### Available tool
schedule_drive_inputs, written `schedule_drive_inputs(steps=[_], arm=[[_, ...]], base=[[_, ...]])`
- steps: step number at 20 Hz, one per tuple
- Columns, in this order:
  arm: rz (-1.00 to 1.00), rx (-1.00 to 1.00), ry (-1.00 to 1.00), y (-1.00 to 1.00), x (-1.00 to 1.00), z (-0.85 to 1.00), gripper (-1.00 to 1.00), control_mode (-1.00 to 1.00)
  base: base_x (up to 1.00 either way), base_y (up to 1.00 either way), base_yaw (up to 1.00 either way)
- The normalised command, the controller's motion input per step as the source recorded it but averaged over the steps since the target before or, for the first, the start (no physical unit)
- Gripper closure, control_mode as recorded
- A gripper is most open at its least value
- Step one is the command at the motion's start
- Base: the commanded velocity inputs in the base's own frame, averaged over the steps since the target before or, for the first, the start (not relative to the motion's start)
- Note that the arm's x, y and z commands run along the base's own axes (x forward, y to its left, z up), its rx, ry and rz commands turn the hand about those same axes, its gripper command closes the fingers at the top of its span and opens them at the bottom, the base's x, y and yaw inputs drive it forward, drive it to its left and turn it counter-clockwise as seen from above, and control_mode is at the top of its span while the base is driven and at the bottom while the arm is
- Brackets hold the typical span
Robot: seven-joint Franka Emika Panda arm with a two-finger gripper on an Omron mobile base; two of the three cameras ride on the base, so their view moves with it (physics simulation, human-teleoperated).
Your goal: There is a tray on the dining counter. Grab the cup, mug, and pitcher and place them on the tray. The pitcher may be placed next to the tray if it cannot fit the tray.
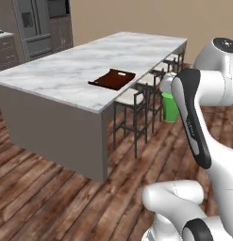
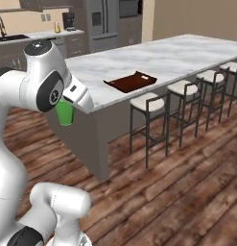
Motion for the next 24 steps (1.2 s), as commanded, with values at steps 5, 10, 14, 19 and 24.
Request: schedule_drive_inputs(steps=[5, 10, 14, 19, 24], arm=[[0.0, 0.0, 0.0, 0.0, 0.0, 0.0, 1.0, 1.0], [0.0, 0.0, 0.0, 0.0, 0.0, 0.0, 1.0, 1.0], [0.0, 0.0, 0.0, 0.0, 0.0, 0.0, 1.0, 1.0], [0.0, 0.0, 0.0, 0.0, 0.0, 0.0, 1.0, 1.0], [0.0, 0.0, 0.0, 0.0, 0.0, 0.0, 1.0, 1.0]], base=[[0.56, -0.62, 0.38], [0.6, -0.64, 0.37], [0.39, -0.62, 0.36], [0.16, -0.67, 0.36], [0.23, -0.62, 0.39]])
